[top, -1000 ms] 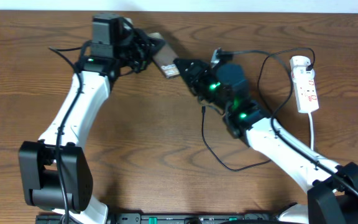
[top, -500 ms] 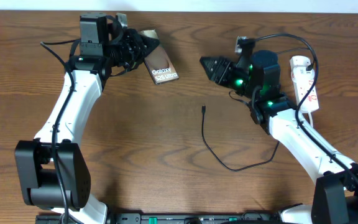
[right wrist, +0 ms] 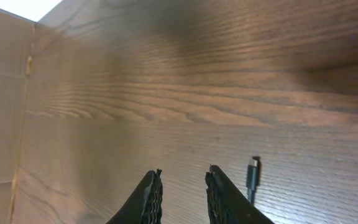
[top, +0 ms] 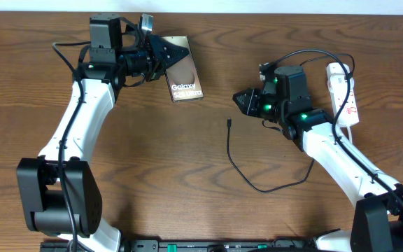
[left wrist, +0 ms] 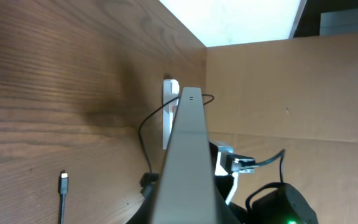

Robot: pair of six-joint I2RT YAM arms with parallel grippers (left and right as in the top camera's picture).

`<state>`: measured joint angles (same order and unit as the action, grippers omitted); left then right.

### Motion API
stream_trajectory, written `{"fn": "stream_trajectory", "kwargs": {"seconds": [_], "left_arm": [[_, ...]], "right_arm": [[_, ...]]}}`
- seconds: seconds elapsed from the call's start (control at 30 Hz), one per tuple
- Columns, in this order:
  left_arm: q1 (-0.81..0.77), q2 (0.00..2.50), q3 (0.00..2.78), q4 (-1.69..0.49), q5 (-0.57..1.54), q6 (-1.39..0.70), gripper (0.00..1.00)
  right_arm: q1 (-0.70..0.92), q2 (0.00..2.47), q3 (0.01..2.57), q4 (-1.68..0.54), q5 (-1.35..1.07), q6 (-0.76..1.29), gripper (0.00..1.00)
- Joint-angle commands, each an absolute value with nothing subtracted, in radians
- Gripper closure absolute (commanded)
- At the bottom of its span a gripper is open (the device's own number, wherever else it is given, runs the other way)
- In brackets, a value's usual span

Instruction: Plug charger to phone and switch on socket

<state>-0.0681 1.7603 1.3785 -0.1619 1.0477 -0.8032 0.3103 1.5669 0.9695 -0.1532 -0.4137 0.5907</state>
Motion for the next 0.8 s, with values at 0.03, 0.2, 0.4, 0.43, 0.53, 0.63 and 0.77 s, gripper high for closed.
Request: {"fn": "stream_trajectory", "kwargs": {"seconds": [0.03, 0.2, 0.4, 0.43, 0.53, 0.63, 0.77], "left_arm": [[-0.065, 1.758, 1.382, -0.146, 1.1, -0.824, 0.93], [-0.044, 1.758, 1.382, -0.092, 1.1, -0.902, 0.93], [-0.025, 1.758, 1.382, -0.088, 1.121, -1.026, 0.93], [-0.025, 1.758, 1.382, -0.088, 1.132, -1.043, 0.93], [-0.025, 1.758, 1.381, -0.095, 1.171, -1.107, 0.93], [-0.025, 1.758, 1.38, -0.095, 1.202, -1.139, 0.93], [-0.025, 1.758, 1.378, -0.095, 1.191, -1.104, 0.93]], "right_arm": [[0.305, 1.563, 0.982, -0.175, -0.395, 0.56, 0.75], [0.307, 1.61, 1.034, -0.25, -0.395, 0.559, 0.75], [0.314, 1.717, 1.143, -0.356, -0.387, 0.56, 0.79], [0.318, 1.735, 1.153, -0.36, -0.379, 0.56, 0.8], [0.331, 1.778, 1.16, -0.361, -0.348, 0.583, 0.8], [0.343, 1.822, 1.16, -0.361, -0.339, 0.59, 0.8], [0.353, 1.87, 1.16, -0.363, -0.339, 0.588, 0.83]]}}
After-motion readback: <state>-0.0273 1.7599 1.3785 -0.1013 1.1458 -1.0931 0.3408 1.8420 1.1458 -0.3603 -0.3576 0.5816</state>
